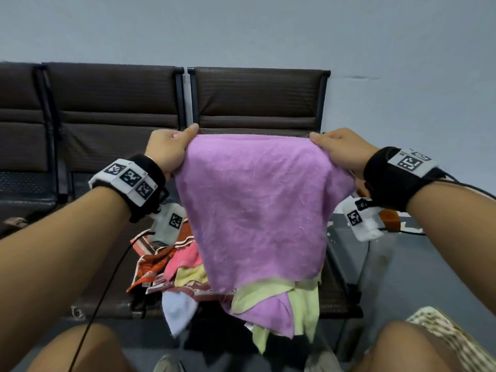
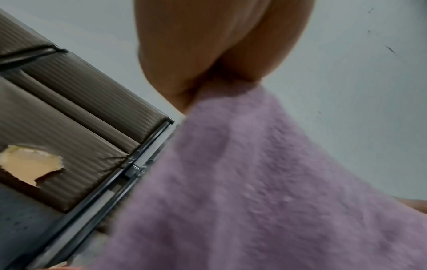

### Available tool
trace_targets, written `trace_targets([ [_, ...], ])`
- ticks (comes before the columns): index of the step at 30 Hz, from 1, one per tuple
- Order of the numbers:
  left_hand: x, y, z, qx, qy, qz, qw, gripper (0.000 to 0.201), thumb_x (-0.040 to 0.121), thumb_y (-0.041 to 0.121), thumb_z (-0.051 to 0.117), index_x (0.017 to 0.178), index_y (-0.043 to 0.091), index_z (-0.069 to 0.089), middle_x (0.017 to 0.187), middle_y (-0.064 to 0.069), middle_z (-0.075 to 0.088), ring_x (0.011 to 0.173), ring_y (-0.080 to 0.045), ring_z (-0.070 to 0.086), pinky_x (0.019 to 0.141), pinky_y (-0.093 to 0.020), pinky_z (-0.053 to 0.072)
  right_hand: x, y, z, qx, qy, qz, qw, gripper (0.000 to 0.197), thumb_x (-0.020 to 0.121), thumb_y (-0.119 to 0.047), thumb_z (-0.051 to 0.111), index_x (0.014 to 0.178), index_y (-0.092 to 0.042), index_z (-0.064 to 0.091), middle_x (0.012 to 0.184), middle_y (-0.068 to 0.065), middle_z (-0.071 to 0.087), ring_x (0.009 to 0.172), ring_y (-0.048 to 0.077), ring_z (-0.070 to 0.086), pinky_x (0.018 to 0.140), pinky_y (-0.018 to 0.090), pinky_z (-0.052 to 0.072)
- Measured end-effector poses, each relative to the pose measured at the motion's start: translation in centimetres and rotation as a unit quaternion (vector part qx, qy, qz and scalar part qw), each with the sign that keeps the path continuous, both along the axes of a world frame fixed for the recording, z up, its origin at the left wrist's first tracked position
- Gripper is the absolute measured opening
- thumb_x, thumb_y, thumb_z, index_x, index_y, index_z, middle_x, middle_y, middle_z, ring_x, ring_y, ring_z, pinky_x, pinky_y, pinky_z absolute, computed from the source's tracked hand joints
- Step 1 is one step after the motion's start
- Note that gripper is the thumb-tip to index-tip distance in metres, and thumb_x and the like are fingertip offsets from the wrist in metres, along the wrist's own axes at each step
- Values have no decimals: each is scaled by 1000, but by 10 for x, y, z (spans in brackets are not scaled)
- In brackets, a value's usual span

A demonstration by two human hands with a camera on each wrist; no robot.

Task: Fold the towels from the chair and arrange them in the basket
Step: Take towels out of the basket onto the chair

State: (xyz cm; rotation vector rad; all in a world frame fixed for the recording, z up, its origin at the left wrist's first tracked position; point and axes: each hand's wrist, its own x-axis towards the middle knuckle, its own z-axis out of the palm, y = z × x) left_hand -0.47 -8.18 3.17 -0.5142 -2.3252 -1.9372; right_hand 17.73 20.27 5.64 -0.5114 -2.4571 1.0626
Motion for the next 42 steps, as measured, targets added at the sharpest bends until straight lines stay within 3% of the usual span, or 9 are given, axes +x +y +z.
trace_targets([
  [5, 22, 31, 10, 59, -97, -2, 994, 54, 88, 48, 68, 106, -2, 71, 110, -14, 72, 104, -26, 68, 96, -46, 55, -16, -34, -1, -167, 25, -10, 986, 39, 99, -31, 57, 99, 7, 64, 92, 15, 58, 85, 25, 55, 77, 44, 49],
  [8, 57, 55, 8, 83, -124, -103, 984, 53, 92, 42, 67, 104, -9, 69, 98, -18, 68, 88, -27, 64, 81, -50, 55, -21, -64, -2, -240, 15, 37, 970, 21, 103, -24, 52, 102, -4, 59, 94, 17, 53, 89, 29, 49, 71, 40, 40],
  [10, 83, 69, 6, 83, -96, -168, 978, 43, 95, 31, 65, 98, -11, 70, 79, -13, 64, 71, -19, 57, 64, -32, 48, -21, -83, -1, -298, 13, 72, 952, 28, 104, -25, 48, 110, 0, 60, 94, 18, 53, 91, 30, 50, 70, 38, 46],
  [15, 101, 70, 8, 33, -88, -244, 965, 20, 94, 11, 55, 90, -2, 70, 73, -9, 68, 57, -13, 62, 49, -18, 51, -16, -95, 0, -311, -2, 114, 944, 42, 101, -23, 54, 127, 9, 59, 124, 25, 65, 113, 34, 65, 104, 47, 50],
  [21, 68, 53, -5, 30, -62, -120, 990, 38, 80, -4, 44, 112, 3, 63, 83, -14, 62, 64, -21, 57, 60, -32, 44, -7, -86, -2, -258, -60, 206, 942, 33, 101, 1, 44, 131, 1, 58, 106, 10, 66, 90, 16, 64, 78, 24, 55],
  [27, 50, 41, -18, 51, -204, -420, 883, 39, 85, 8, 51, 121, 2, 66, 113, -17, 70, 100, -26, 67, 82, -33, 55, -18, -69, -6, -206, -74, 244, 945, 20, 100, -13, 54, 116, -11, 67, 95, -1, 73, 82, 11, 69, 68, 20, 56],
  [33, 15, 72, -29, -99, -22, -195, 976, 31, 95, 25, 64, 91, -5, 67, 76, -13, 58, 61, -18, 53, 57, -26, 45, -41, -17, -8, 158, -209, 90, 961, 33, 78, -44, 80, 89, -13, 77, 87, 3, 76, 81, 23, 72, 77, 36, 58],
  [37, -9, 91, -16, -97, 45, -102, 989, 35, 95, 31, 62, 70, 7, 64, 70, -8, 55, 65, -17, 49, 61, -32, 39, -58, -1, -9, 115, -62, -8, 991, 18, 83, -23, 63, 74, -10, 71, 74, 9, 69, 71, 27, 65, 72, 42, 58],
  [42, -26, 87, 9, 23, 90, -134, 987, 28, 93, 30, 64, 77, 8, 73, 75, 4, 69, 68, -8, 60, 62, -25, 49, -67, -1, -1, 136, 124, -13, 983, 17, 92, -28, 52, 81, -18, 59, 71, -8, 53, 67, 10, 48, 59, 27, 39],
])
